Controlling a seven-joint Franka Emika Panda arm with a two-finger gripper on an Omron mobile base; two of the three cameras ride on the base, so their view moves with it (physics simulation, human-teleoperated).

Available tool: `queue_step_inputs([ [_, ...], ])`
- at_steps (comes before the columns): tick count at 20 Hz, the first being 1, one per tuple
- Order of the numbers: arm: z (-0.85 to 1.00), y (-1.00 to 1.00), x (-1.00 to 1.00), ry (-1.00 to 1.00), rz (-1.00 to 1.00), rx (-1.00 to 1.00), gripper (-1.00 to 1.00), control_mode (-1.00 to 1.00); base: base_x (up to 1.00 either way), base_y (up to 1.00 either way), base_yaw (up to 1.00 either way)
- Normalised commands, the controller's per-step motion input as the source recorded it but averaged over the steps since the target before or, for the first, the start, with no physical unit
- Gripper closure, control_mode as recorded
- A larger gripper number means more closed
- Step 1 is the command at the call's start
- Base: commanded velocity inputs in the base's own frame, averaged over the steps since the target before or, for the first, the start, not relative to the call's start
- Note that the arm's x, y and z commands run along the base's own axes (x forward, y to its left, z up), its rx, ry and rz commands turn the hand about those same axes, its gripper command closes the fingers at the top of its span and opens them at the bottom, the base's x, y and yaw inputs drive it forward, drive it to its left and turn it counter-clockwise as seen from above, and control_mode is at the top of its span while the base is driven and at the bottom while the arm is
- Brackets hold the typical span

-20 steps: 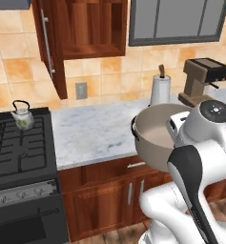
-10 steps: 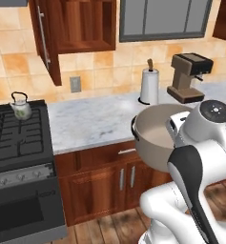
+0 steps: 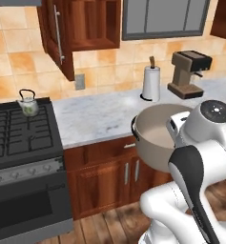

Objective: Pick the kettle from the cabinet and place it on a stove burner. Then pick the pot from the counter and place it on another stove burner. Finally, turn both burners on.

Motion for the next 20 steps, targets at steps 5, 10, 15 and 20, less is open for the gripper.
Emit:
queue_step_inputs([
  [5,0.00,0.00,0.00,0.00,0.00,0.00,1.00,1.00,-0.21,0.54,-0.12],
  [10,0.00,0.00,0.00,0.00,0.00,0.00,1.00,1.00,-0.21,0.52,-0.12],
  [15,0.00,0.00,0.00,0.00,0.00,0.00,1.00,1.00,-0.20,0.51,-0.12],
  [20,0.00,0.00,0.00,0.00,0.00,0.00,1.00,1.00,-0.15,0.54,-0.13],
])
